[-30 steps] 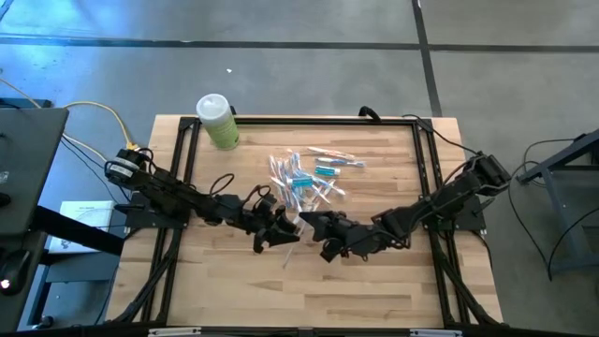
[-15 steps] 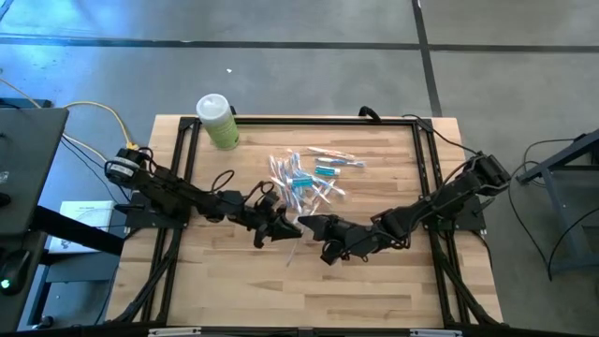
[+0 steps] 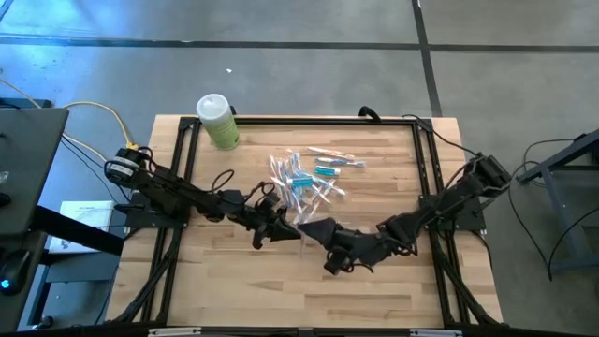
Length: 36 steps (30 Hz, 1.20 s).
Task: Pick & Place toothbrushing station
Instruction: Put the orange toothbrush into the transparent organizer
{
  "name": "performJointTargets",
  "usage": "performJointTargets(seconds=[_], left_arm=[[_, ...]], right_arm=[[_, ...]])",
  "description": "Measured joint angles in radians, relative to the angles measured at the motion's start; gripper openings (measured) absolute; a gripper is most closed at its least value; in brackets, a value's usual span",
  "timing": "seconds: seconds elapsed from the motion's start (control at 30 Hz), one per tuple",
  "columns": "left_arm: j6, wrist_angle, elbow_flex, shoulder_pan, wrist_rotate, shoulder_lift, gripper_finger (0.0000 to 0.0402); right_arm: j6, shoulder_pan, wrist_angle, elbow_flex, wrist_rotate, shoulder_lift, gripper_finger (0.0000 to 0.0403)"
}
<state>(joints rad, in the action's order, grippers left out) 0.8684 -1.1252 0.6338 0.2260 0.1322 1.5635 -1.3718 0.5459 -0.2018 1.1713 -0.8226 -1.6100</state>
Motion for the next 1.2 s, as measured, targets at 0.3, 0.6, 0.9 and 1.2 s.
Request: performJointTargets(seconds=[0.3,0.6,0.9,1.2], left_arm=[[-0.042,-0.001,0.000,0.015,0.004,-0.008,0.0001],[-0.242,-0.006,0.000,0.017,-0.020,-0.035,0.0002],[-0.611,0.000,0.000,0.033,-0.198,-0.045,0.0002],[-0.694,-0.067,0.006,0.031,-0.240,0.030,0.0002]], right_arm=[[0.098,0.030,-0.022,0.000,-0.376,0.000,0.0207],[0.403,0.089,0.032,0.000,-0.586,0.114,0.0202],[1.135,0.214,0.507,0.000,-0.571,0.355,0.0202],[1.713,0.191,0.889,-0.095,-0.286,0.482,0.0202]])
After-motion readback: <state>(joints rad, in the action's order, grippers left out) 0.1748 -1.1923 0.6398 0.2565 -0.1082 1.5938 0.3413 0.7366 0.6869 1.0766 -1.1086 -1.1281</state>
